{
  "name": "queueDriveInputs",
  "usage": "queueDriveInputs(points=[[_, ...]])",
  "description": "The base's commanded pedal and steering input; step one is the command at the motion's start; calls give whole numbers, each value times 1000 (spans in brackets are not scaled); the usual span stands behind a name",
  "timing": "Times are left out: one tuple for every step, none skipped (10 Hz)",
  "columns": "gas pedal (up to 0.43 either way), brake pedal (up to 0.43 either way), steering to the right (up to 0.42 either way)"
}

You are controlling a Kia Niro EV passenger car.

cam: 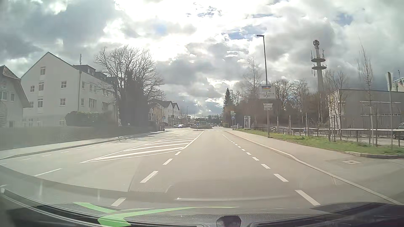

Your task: Follow the waypoints while adhering to traffic rules and regulations

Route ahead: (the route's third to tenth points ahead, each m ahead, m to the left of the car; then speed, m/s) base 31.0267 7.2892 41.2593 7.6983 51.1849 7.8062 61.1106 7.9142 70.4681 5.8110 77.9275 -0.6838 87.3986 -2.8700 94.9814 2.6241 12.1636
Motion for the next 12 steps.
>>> queueDriveInputs(points=[[0, 0, 0], [0, 0, 0], [0, 0, 0], [0, 0, 0], [0, 0, 1], [0, 0, 0], [0, 0, 1], [0, 0, 1], [0, 0, 2], [0, 0, 2], [0, 0, 2], [0, 0, 2]])
